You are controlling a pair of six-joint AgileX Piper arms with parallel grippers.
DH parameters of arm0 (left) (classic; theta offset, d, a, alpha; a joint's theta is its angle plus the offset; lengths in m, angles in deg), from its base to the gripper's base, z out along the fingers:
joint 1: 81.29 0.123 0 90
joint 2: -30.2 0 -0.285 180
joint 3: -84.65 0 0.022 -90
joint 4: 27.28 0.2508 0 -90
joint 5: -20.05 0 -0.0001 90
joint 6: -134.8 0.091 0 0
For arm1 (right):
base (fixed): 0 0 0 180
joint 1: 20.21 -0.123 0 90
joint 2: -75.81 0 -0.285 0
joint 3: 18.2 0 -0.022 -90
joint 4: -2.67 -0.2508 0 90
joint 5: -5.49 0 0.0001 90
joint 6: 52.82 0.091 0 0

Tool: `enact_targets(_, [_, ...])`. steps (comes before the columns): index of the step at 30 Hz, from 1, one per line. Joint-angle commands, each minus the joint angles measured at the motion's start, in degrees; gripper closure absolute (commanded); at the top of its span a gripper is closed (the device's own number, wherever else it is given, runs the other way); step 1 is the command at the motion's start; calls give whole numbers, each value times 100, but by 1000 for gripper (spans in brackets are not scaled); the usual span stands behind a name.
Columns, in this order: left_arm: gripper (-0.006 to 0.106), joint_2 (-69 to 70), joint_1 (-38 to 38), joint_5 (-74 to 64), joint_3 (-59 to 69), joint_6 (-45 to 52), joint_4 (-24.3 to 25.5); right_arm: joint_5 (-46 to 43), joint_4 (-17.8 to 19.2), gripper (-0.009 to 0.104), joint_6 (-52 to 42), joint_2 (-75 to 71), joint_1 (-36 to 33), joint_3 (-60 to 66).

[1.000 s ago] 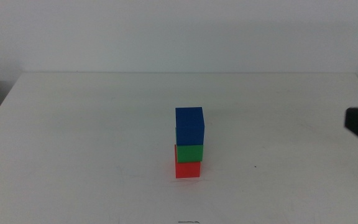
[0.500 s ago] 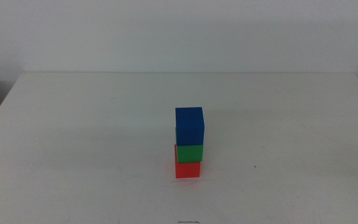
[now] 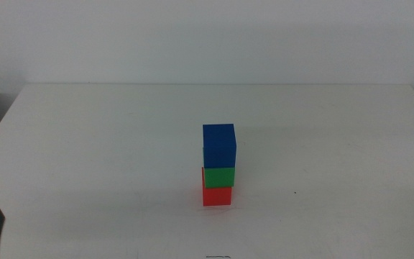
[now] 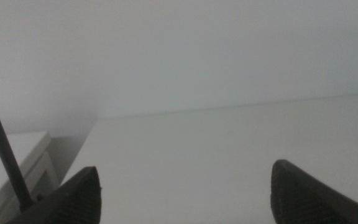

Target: Stack red cubes first, then green, then blue cubes in a specific spot.

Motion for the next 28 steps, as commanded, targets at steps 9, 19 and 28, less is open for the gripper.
enact_targets(9, [7,239,-7,421,348,-21,-89,-614,-216,13,-56,-86,66,372])
enact_targets(19, [7,239,-7,440,348,-21,-89,-759,-624,13,-56,-93,1263,367])
enact_targets(28, [7,239,-7,440,348,-21,-89,-719,-466,13,-56,-145,1345,367])
